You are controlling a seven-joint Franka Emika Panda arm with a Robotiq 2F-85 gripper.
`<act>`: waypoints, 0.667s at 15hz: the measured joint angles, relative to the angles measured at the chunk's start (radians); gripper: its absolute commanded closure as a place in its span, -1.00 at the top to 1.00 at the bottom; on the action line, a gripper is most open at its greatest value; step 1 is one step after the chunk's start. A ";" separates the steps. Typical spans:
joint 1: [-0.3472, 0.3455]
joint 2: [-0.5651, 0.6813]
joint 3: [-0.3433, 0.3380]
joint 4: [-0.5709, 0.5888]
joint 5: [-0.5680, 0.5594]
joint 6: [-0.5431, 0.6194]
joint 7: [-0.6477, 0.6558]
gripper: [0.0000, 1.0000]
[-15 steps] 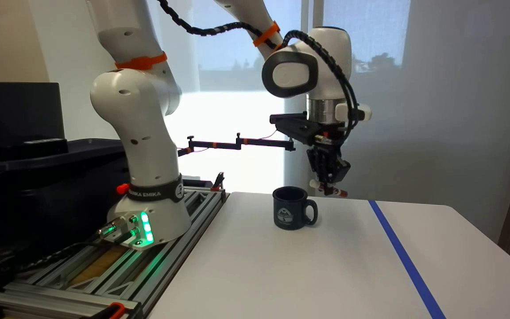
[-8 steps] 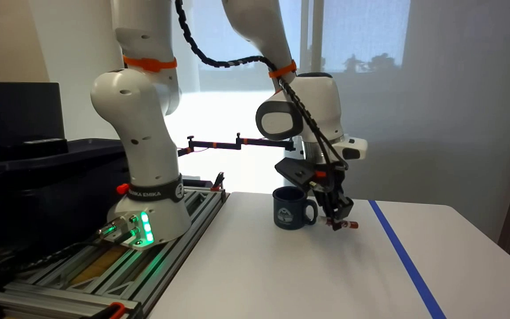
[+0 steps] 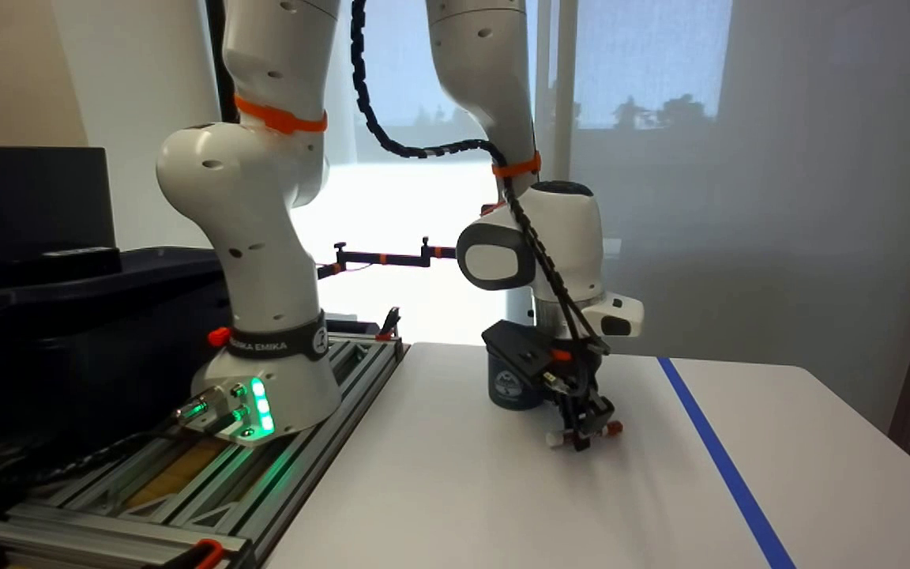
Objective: Remove the marker from the mug.
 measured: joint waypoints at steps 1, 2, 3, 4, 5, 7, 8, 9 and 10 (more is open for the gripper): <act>0.016 0.001 -0.019 0.002 -0.003 -0.001 0.000 0.19; 0.034 0.001 -0.051 0.002 -0.065 -0.005 0.037 0.36; 0.053 0.000 -0.090 0.002 -0.154 -0.016 0.105 0.50; 0.075 -0.003 -0.129 0.002 -0.229 -0.039 0.161 0.67; 0.102 -0.009 -0.171 0.002 -0.300 -0.077 0.219 0.81; 0.141 -0.037 -0.221 0.006 -0.431 -0.181 0.334 1.00; 0.143 -0.065 -0.220 0.012 -0.486 -0.251 0.389 1.00; 0.139 -0.098 -0.204 0.019 -0.516 -0.321 0.427 1.00; 0.126 -0.139 -0.172 0.027 -0.520 -0.394 0.447 1.00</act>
